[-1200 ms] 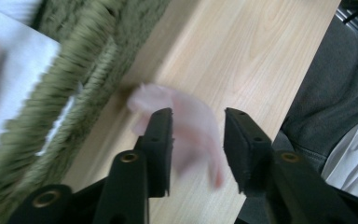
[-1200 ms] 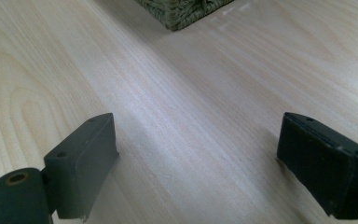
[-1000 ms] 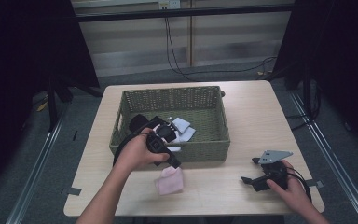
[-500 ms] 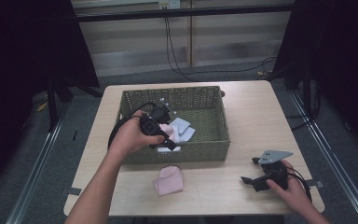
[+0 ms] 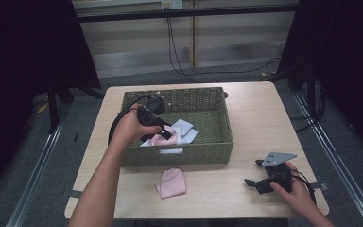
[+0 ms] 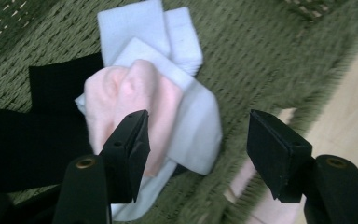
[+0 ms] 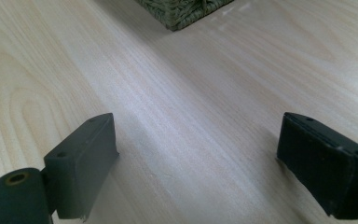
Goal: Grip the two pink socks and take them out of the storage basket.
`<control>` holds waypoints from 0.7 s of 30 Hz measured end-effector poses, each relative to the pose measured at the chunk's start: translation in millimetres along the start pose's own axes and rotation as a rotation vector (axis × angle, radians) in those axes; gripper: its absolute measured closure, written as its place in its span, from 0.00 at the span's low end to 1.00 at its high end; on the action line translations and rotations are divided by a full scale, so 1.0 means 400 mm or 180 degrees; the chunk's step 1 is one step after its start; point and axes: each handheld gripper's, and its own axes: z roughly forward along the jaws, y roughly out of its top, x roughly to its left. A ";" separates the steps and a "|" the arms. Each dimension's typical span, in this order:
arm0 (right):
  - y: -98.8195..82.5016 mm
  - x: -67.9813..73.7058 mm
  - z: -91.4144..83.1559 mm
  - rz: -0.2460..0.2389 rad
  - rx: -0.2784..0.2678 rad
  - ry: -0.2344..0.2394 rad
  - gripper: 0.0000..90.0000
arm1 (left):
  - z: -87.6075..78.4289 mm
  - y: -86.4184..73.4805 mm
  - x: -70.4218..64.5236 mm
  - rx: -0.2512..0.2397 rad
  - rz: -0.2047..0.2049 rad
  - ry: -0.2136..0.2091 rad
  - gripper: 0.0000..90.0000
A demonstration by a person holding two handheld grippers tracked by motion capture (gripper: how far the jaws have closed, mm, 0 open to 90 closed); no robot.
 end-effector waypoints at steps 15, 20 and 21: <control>0.000 0.000 0.000 -0.0003 -0.0001 0.0000 0.12 | 0.061 -0.007 0.070 0.0008 -0.0216 0.0109 0.41; 0.000 0.000 0.000 -0.0003 -0.0001 0.0000 0.12 | 0.083 -0.009 0.087 0.0010 -0.0305 0.0110 0.41; 0.000 0.000 0.000 -0.0003 -0.0001 0.0000 0.12 | 0.087 -0.009 0.089 0.0006 -0.0319 0.0118 0.41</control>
